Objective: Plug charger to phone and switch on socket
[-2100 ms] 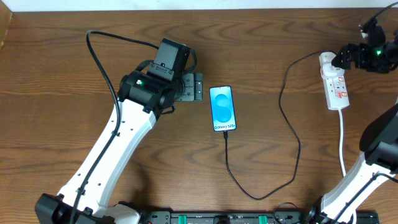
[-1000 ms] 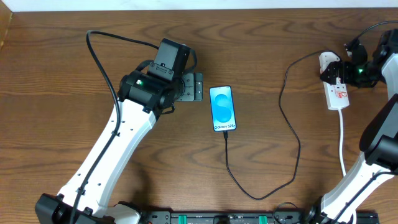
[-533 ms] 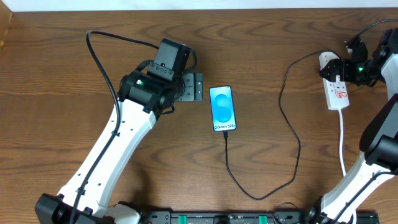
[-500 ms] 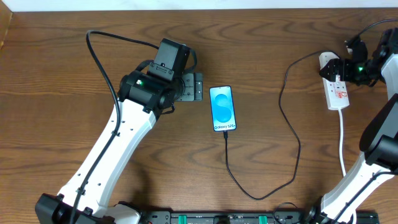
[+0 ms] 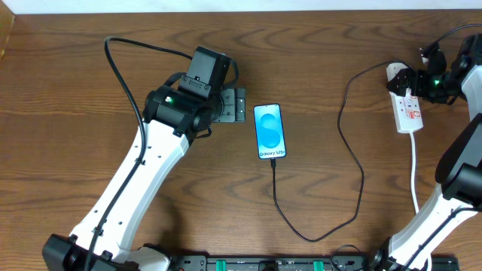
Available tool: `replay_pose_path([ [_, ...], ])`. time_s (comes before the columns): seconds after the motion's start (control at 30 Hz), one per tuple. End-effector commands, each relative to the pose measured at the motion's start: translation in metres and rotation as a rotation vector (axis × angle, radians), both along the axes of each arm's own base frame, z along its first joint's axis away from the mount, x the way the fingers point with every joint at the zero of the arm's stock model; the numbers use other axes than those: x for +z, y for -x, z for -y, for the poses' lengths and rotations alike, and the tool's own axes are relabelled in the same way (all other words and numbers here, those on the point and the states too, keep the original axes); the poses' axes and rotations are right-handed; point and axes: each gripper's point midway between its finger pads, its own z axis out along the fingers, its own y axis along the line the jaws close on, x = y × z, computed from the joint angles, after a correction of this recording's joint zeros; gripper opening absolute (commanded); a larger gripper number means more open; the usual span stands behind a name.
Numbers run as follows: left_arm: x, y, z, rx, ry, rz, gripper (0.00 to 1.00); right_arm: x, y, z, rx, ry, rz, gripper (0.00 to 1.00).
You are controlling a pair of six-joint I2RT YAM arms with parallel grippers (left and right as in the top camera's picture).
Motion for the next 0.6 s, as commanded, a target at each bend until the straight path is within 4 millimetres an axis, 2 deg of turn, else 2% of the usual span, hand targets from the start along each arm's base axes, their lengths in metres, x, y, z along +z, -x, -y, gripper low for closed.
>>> replay_pose_path([
  [0.0,0.003,-0.001,-0.003,0.002,-0.012,0.012,0.9,-0.01,0.0,-0.007,-0.003,-0.038,-0.018,0.99],
  [0.23,0.003,-0.001,-0.003,0.002,-0.012,0.012,0.9,-0.028,-0.001,-0.023,0.022,-0.092,-0.046,0.99],
  [0.43,0.003,-0.001,-0.003,0.002,-0.012,0.012,0.9,-0.03,-0.003,-0.036,0.038,-0.098,-0.056,0.99],
  [0.57,0.003,-0.001,-0.003,0.002,-0.012,0.012,0.9,-0.03,-0.003,-0.036,0.017,-0.108,-0.067,0.99],
])
